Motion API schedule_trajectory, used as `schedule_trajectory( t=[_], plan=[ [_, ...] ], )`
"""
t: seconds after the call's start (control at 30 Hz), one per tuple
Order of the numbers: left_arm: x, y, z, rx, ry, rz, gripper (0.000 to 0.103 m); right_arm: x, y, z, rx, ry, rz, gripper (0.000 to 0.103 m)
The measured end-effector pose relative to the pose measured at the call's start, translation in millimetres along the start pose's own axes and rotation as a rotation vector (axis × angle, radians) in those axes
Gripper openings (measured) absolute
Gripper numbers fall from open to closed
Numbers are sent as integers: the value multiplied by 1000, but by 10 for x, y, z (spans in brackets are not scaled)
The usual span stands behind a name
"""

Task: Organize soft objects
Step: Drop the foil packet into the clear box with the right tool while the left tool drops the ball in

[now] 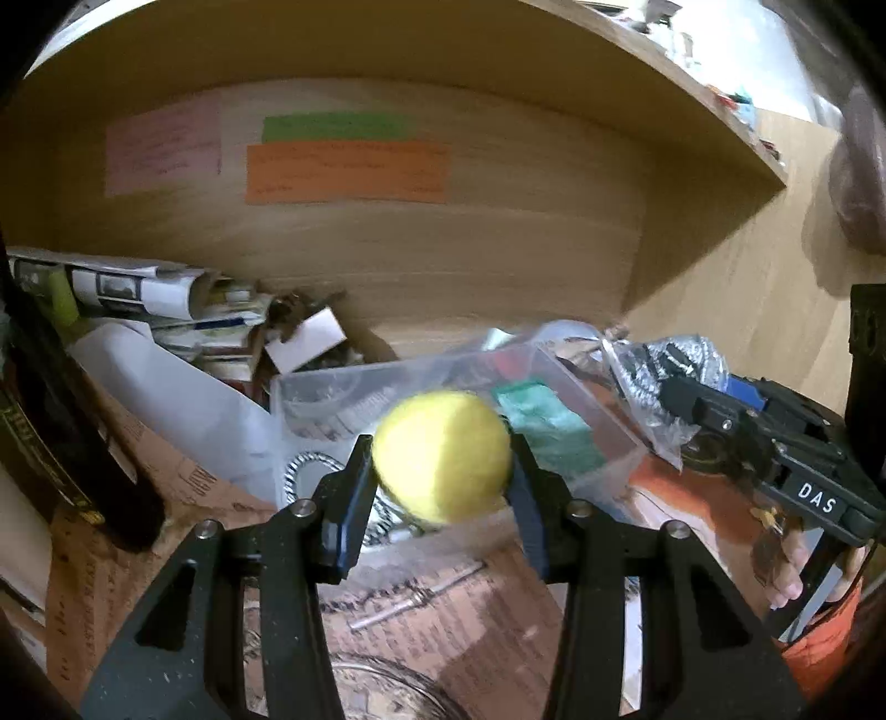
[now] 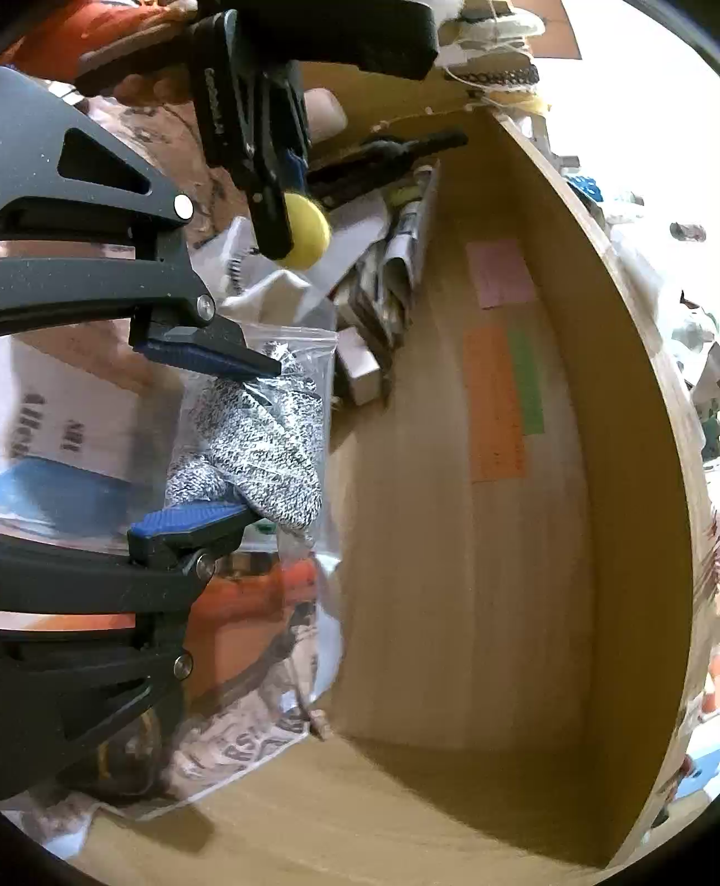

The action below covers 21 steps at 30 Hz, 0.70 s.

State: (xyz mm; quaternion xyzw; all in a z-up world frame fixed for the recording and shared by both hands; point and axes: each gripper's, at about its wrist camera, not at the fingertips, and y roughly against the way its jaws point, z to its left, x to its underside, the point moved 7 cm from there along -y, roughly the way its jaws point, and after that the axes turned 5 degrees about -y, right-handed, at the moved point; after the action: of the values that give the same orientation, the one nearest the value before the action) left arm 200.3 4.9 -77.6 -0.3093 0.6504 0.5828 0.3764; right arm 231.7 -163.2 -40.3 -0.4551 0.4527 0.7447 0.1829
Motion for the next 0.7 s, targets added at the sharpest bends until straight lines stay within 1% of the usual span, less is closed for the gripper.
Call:
schedule_trajectory(
  t=[0.1, 0.23, 0.37, 0.53, 0.6, 0.67, 0.7],
  plan=[
    [-20, -99, 89, -11, 19, 15, 46, -79, -102, -4, 4, 3, -5, 38],
    [64, -305, 207, -29, 36, 62, 46, -109, -267, -25, 11, 4, 8, 38],
    [174, -498, 257, -22, 48, 111, 46, -50, -494, -34, 15, -2, 55, 38],
    [279, -625, 253, -35, 28, 142, 47, 117, -781, -6, 16, 12, 136, 40],
    [311, -650, 267, -36, 31, 154, 52, 196, -881, -4, 23, 25, 172, 40],
    [324, -652, 291, -40, 41, 151, 65, 273, -953, -9, 35, 34, 207, 40],
    [323, -642, 298, -41, 45, 146, 67, 294, -978, -10, 34, 36, 220, 42]
  ],
)
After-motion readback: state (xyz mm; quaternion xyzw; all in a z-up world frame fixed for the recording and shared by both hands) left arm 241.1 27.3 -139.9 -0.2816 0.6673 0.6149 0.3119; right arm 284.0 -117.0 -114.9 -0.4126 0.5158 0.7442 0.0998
